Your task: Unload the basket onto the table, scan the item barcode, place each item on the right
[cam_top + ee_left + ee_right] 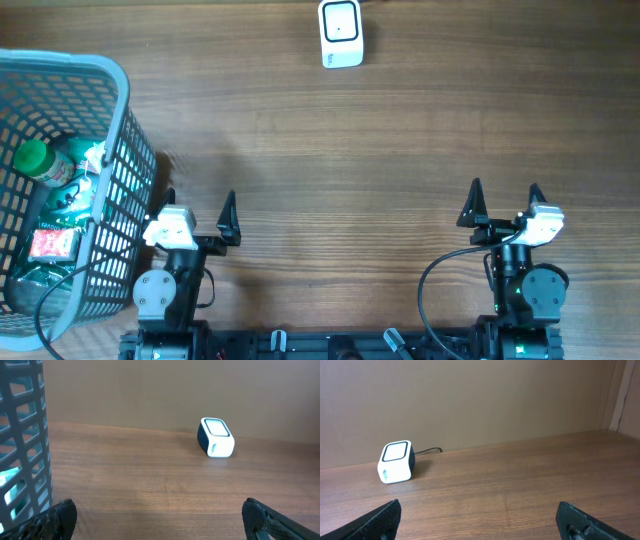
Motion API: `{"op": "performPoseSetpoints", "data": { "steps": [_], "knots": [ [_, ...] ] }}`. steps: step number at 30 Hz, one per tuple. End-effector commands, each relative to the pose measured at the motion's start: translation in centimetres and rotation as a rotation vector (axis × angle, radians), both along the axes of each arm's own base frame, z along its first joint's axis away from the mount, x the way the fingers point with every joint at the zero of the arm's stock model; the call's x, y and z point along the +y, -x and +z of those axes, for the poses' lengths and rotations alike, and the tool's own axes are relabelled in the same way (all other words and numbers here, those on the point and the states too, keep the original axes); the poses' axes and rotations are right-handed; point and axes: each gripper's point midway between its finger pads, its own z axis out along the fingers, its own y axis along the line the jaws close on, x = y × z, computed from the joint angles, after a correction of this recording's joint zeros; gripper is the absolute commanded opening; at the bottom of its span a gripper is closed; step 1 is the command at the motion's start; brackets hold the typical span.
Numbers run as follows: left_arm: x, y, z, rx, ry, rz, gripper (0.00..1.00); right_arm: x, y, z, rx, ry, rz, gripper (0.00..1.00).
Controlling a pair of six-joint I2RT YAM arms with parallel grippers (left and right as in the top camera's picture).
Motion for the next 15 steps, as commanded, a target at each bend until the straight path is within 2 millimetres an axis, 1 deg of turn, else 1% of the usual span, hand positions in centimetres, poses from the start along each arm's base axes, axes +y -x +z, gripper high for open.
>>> {"op": "performPoseSetpoints", "data": {
  "steps": [1,3,4,7,8,9,10,12,13,15],
  "knots": [
    [0.2,-0.1,1.9,-0.087,-0.018,0.014,1.00,0.2,0.0,0.2,-0.010,0.020,0.013,1.00],
    [0.3,-0.1,0.6,-0.034,-0.020,0.017,1.00,0.2,0.0,0.2,-0.010,0.020,0.013,1.00],
    [0.3,-0.2,0.6,-0.036,-0.017,0.019,1.00,0.2,0.0,0.2,-0.010,0.020,0.013,1.00],
    [-2.0,0.2,0.3,-0.021,-0.005,-0.115,1.00,0.2,0.0,0.2,-0.010,0.020,0.013,1.00],
    [-2.3,0.3,0.4,-0.026,-0.004,-0.133,1.00,0.2,0.0,0.2,-0.010,0.020,0.013,1.00],
    [-2.3,0.3,0.9,-0.037,-0.005,-0.138,1.00,0.2,0.0,0.2,-0.010,0.020,0.013,1.00],
    [-2.6,0.4,1.6,-0.044,-0.005,-0.152,1.00,0.2,0.0,0.2,-0.010,0.020,0.013,1.00],
    [-3.6,0.9,4.0,-0.060,-0.003,-0.214,1.00,0.2,0.0,0.2,-0.010,0.020,0.013,1.00],
    [-3.9,1.1,6.1,-0.075,-0.003,-0.230,1.00,0.2,0.0,0.2,-0.010,0.020,0.013,1.00],
    [-3.8,0.9,9.8,-0.034,0.001,-0.228,1.00,0.2,0.0,0.2,-0.010,0.020,0.013,1.00]
  ]
}}
